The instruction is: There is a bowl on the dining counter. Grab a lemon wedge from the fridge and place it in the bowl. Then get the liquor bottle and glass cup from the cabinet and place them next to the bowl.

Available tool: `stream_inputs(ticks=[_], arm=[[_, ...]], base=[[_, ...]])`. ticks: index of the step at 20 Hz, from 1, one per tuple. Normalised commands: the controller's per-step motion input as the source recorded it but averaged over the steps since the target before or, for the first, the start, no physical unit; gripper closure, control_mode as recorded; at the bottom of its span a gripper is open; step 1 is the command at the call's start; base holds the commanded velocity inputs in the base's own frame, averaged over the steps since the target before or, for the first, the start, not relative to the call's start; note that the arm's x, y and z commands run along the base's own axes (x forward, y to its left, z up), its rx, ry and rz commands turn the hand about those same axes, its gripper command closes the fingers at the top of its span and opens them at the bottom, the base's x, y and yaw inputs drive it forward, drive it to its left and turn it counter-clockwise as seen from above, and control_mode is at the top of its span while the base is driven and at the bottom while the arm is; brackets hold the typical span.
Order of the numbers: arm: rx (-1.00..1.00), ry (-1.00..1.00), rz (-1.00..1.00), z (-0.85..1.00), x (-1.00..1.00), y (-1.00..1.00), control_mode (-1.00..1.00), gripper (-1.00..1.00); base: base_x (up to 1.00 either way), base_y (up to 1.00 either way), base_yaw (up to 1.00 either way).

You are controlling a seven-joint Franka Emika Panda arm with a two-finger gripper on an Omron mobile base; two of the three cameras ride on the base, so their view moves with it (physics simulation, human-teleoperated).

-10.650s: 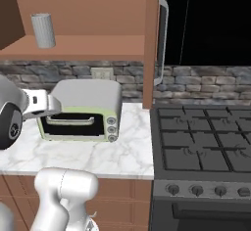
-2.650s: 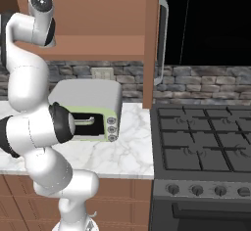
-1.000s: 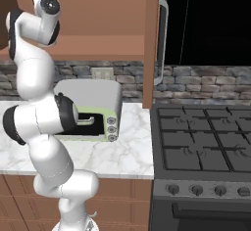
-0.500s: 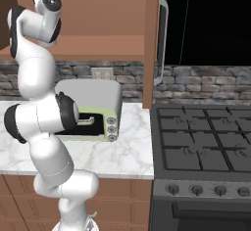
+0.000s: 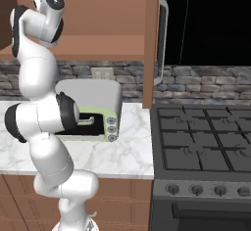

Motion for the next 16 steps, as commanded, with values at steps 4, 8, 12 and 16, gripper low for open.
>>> stream_inputs(ticks=[4,8,12,16], arm=[[-0.09,0.04,0.04,-0.20,0.00,0.00,-1.00,-1.00],[-0.07,0.05,0.04,-0.19,0.00,0.00,-1.00,-1.00],[-0.08,0.06,0.03,-0.20,0.00,0.02,-1.00,1.00],[-0.04,0.01,0.01,-0.15,-0.03,0.00,-1.00,1.00]], base=[[0.00,0.00,0.00],[0.00,0.00,0.00],[0.00,0.00,0.00],[0.00,0.00,0.00]])
